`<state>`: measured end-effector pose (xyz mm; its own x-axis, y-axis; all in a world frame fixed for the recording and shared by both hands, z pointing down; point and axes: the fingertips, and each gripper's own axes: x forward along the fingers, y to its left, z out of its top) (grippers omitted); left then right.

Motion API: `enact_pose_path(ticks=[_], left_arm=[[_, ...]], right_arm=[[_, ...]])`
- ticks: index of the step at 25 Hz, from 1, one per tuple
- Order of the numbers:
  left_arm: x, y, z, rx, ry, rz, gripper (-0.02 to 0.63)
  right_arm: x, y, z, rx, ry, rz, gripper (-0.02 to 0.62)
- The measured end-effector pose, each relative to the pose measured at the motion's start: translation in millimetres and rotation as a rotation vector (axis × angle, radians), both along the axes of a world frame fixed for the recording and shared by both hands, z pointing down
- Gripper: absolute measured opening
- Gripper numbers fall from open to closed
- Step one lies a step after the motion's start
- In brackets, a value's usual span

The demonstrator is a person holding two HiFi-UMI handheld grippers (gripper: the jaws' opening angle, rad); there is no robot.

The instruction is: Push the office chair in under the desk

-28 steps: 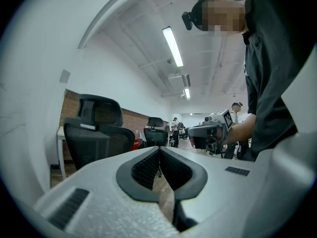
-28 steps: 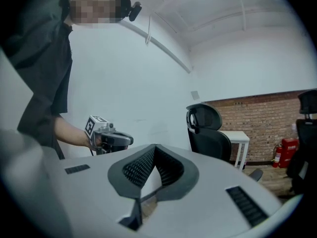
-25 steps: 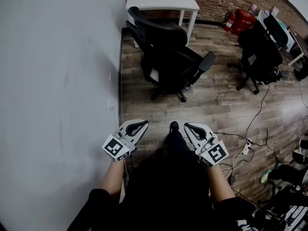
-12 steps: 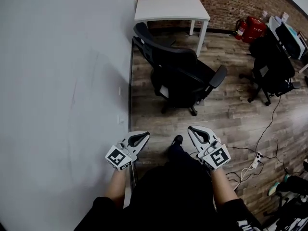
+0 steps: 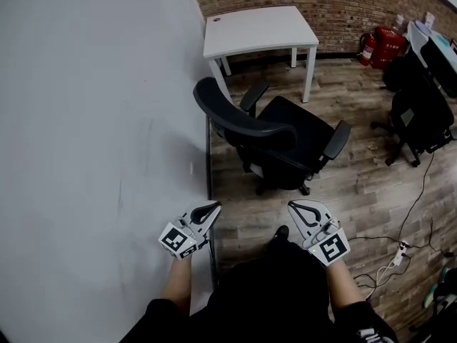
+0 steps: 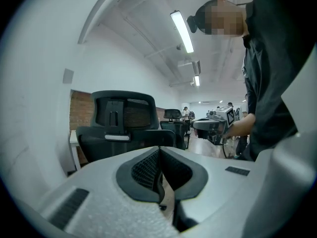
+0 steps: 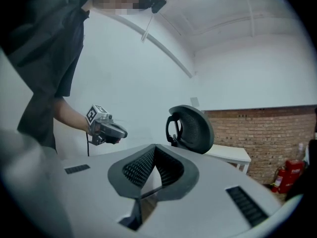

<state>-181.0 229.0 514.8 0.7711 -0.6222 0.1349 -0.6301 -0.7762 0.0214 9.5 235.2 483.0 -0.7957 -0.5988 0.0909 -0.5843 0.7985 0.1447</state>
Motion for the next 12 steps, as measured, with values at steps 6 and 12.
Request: enact_pose_path(ticks=[6, 12], left_arm=[[-9.3, -67.2, -26.9, 0.041, -0.059, 0.004, 0.02], [-25.3, -120.1, -42.7, 0.081, -0.179, 0.074, 0.02]], right_arm=[[20.4, -49.5, -11.1, -0.013, 0.034, 0.031, 0.008], [31.2, -88.3, -20.2, -0.107, -0.046, 0.051, 0.008]])
